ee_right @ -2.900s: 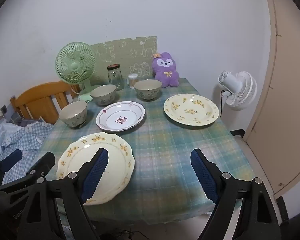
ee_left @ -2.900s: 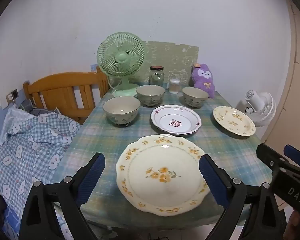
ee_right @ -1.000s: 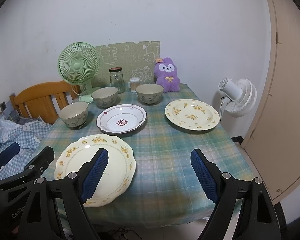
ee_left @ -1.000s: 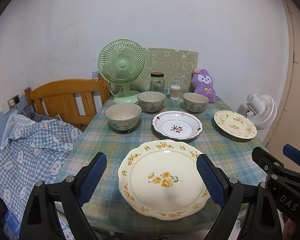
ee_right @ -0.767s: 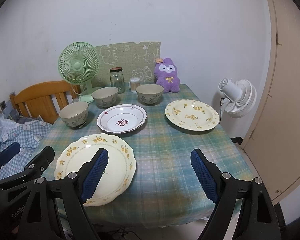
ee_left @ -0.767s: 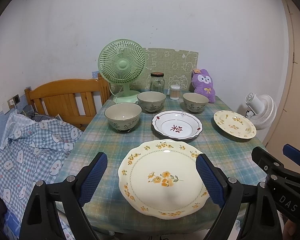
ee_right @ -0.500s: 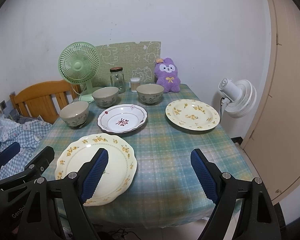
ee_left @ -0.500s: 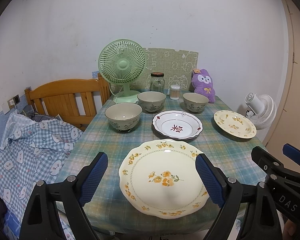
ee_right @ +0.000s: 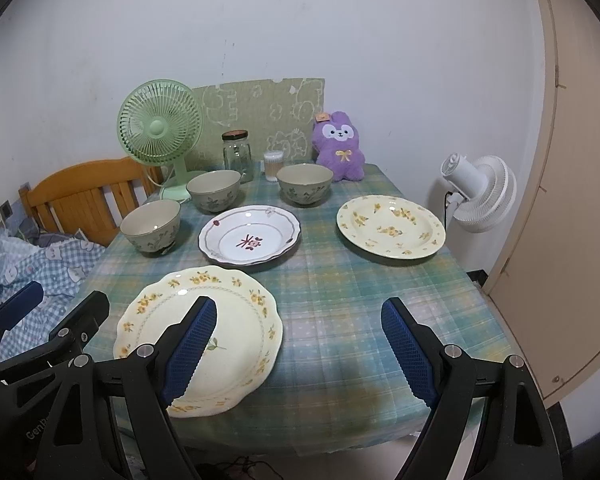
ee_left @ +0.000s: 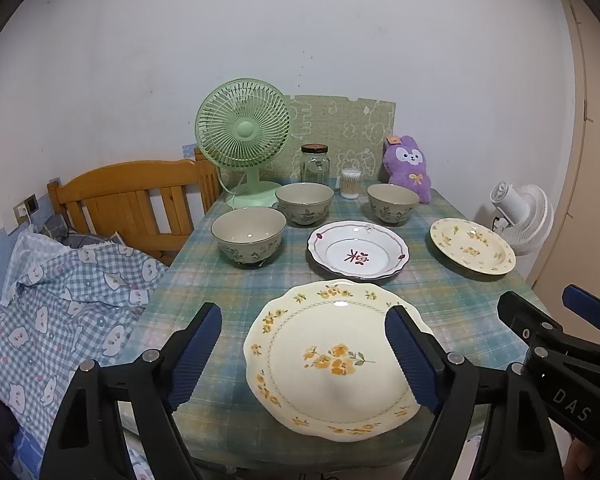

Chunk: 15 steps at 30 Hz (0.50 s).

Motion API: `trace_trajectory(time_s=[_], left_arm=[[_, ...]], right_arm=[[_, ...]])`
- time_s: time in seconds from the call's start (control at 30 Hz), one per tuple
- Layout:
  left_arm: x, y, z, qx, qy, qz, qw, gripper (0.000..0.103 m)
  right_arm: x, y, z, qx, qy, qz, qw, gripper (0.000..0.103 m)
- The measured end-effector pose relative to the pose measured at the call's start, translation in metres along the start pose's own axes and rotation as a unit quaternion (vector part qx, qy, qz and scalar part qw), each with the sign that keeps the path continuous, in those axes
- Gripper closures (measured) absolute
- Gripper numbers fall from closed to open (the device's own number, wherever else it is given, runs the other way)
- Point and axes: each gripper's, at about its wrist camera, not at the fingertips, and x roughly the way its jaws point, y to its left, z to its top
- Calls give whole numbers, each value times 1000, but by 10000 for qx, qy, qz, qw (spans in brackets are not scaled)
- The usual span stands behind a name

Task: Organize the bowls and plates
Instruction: 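Move both tools toward the near yellow-flowered plate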

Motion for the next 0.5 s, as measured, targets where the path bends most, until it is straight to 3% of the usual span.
trace_trajectory(time_s=[0.5], left_arm=[[20, 7, 2, 1, 366, -21, 9993, 26]], right_arm=[[27, 15, 12, -81, 509, 16, 9987, 16]])
